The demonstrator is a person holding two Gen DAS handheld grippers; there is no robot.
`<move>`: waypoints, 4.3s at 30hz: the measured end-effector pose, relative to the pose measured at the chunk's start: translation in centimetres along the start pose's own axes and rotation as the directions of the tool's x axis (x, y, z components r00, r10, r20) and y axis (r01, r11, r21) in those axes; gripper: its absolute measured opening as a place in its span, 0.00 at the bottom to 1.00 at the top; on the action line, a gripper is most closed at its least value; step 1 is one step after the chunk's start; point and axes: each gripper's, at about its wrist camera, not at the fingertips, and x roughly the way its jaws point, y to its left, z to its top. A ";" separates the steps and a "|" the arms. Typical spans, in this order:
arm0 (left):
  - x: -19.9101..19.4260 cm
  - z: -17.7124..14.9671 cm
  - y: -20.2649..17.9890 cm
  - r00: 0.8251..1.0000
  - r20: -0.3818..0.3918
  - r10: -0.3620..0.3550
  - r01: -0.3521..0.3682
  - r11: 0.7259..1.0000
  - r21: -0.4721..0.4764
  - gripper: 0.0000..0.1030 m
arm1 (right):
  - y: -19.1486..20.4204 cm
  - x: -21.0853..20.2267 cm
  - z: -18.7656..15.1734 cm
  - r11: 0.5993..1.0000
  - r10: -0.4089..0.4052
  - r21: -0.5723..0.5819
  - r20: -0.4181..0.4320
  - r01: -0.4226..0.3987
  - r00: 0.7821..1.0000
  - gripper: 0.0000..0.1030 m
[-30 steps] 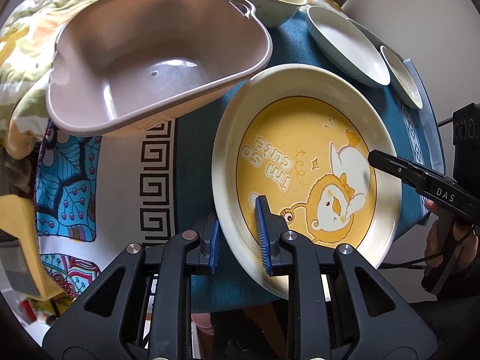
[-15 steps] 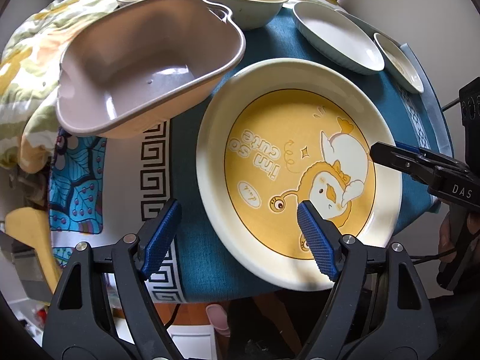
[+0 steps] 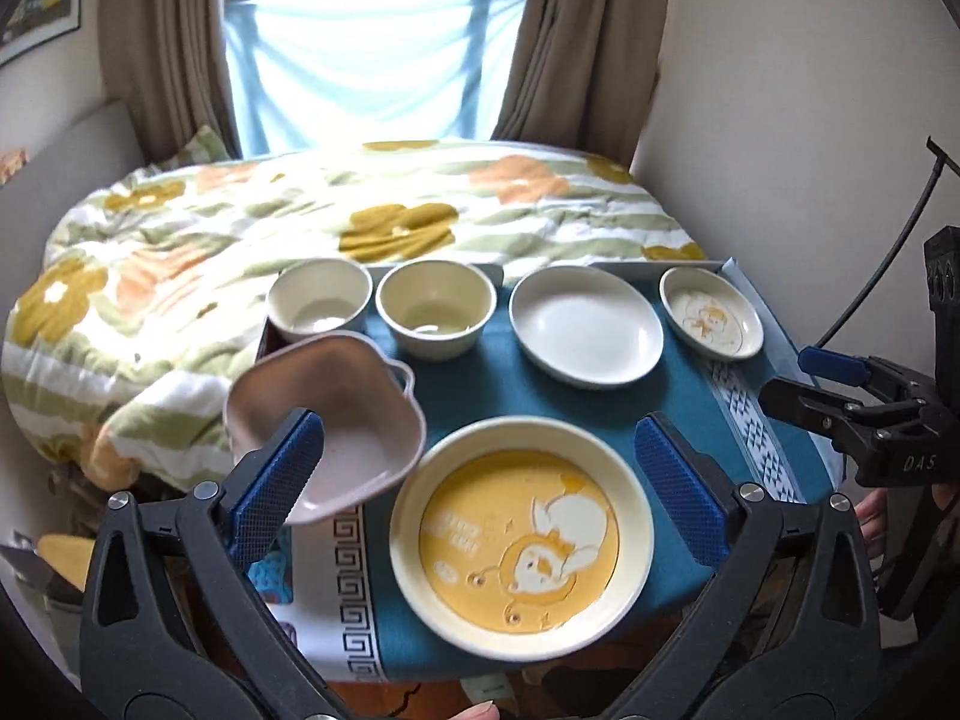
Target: Organize plates and bowls
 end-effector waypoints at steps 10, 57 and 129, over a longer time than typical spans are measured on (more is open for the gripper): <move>5.3 5.9 -3.4 0.998 -0.055 0.010 -0.013 0.999 -0.048 1.00 | -7.3 0.8 6.2 0.997 -0.067 -0.028 -0.029 0.066 0.997 0.99; 28.2 1.5 -5.5 0.907 -0.420 0.032 -0.191 0.920 -0.343 0.21 | -16.4 26.0 9.1 0.847 0.262 -0.273 -0.533 -0.457 0.804 0.14; 12.9 -10.5 1.4 0.909 -0.409 0.082 -0.059 0.996 0.069 0.21 | 1.7 11.4 -7.9 0.985 -0.059 -0.173 -0.375 -0.008 0.925 0.14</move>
